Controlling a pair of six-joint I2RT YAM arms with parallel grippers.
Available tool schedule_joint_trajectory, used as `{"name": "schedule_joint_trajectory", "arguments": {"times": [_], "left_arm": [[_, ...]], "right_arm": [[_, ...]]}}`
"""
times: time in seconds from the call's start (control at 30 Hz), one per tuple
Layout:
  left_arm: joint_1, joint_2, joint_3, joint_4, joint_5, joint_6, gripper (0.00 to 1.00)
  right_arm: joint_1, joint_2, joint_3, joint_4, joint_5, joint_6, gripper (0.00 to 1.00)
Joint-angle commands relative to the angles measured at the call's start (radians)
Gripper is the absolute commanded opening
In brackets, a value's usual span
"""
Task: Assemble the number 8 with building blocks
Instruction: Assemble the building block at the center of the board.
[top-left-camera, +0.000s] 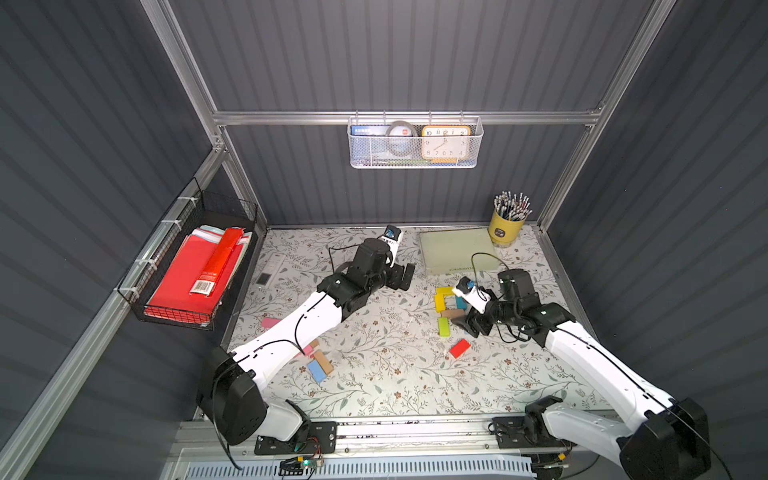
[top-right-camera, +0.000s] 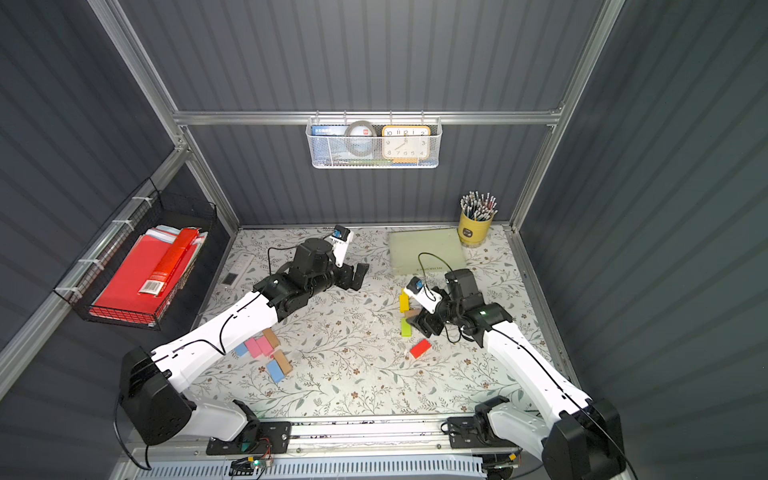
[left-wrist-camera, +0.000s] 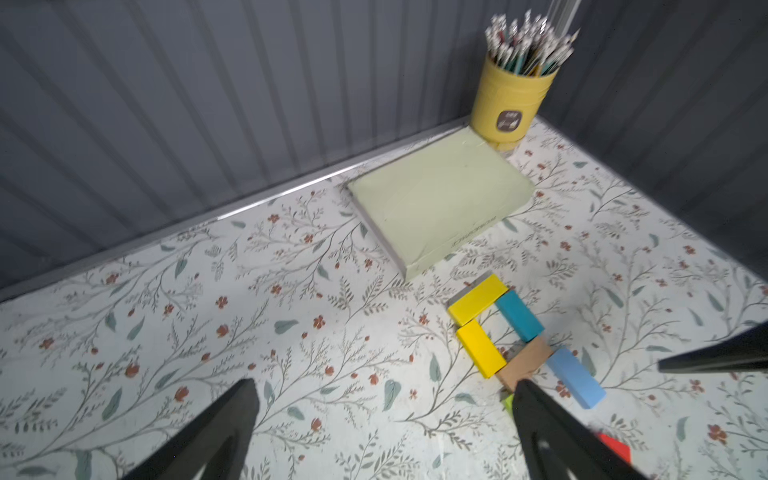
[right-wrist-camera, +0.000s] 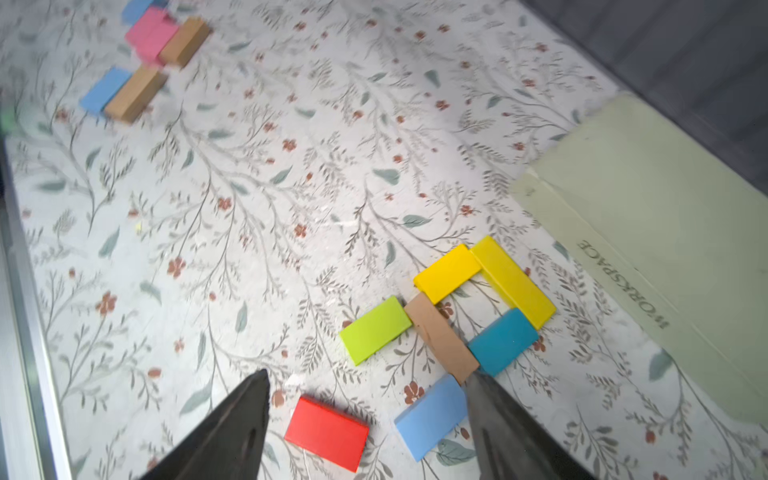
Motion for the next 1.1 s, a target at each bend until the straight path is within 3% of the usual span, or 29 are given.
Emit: {"name": "schedule_joint_trajectory", "arguments": {"times": [0.0,0.13,0.43,1.07], "left_arm": [[0.025,-0.019,-0.046,0.029,0.026,-0.034,0.99],[0.041,-0.044,-0.079,0.054,0.034,-0.044,0.99],[0.060,-0.088,-0.105,0.075,0.003,-0.064,0.99],[0.071,-0.083,-0.113,0.083,0.042,-0.066,0.99]], "right_arm": [[0.009,0.075,0.070,-0.243,-0.048,-0.419,0.77],[0.102,0.125,0.057,-0.242,0.097,-0.501,0.72],[0.200,0.191,0.002,-0.228,0.260,-0.569,0.66],[0.253,0.255,-0.110,-0.054,0.411,-0.582,0.61]]}}
